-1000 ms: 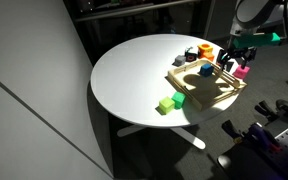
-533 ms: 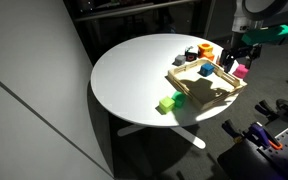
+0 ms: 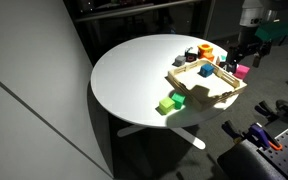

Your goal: Remove the pink building block and put it on the table to the right

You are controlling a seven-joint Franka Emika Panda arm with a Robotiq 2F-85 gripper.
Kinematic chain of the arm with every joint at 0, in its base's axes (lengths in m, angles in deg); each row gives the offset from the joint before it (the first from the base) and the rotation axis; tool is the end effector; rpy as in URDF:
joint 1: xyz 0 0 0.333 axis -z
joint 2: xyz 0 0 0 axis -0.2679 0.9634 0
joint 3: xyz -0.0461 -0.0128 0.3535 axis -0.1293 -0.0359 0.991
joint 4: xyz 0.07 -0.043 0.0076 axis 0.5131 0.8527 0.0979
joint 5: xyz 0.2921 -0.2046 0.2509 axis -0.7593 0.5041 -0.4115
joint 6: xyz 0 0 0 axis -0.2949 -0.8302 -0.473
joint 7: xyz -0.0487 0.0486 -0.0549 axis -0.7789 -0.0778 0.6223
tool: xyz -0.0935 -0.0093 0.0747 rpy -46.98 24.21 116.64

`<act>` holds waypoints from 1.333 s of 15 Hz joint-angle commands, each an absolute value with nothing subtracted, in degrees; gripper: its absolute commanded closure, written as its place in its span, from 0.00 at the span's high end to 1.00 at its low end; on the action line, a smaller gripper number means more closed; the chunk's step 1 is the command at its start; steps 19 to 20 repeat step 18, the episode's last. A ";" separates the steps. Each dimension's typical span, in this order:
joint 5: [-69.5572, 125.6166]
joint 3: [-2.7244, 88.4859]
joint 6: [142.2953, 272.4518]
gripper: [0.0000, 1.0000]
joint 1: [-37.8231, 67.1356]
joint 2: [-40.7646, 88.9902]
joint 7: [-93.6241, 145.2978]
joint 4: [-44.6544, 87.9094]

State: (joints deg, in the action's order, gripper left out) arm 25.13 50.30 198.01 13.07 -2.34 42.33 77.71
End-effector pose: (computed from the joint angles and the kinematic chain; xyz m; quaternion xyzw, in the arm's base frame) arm 0.4202 0.0429 0.2953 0.9845 -0.1319 -0.1114 0.0323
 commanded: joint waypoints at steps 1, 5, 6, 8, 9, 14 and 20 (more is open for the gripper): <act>26.57 52.02 197.58 1.00 13.16 -9.30 43.95 81.48; 26.96 53.82 198.35 1.00 13.41 -14.02 44.55 83.82; 27.15 54.23 198.57 1.00 13.53 -14.91 44.77 84.27; 28.12 55.22 199.35 1.00 13.79 -16.56 45.73 85.21; 28.44 55.57 199.58 1.00 13.85 -17.19 46.00 85.55; 27.17 55.67 198.94 1.00 13.46 -16.32 44.74 84.83; 27.19 55.72 199.09 1.00 13.55 -16.45 44.78 85.04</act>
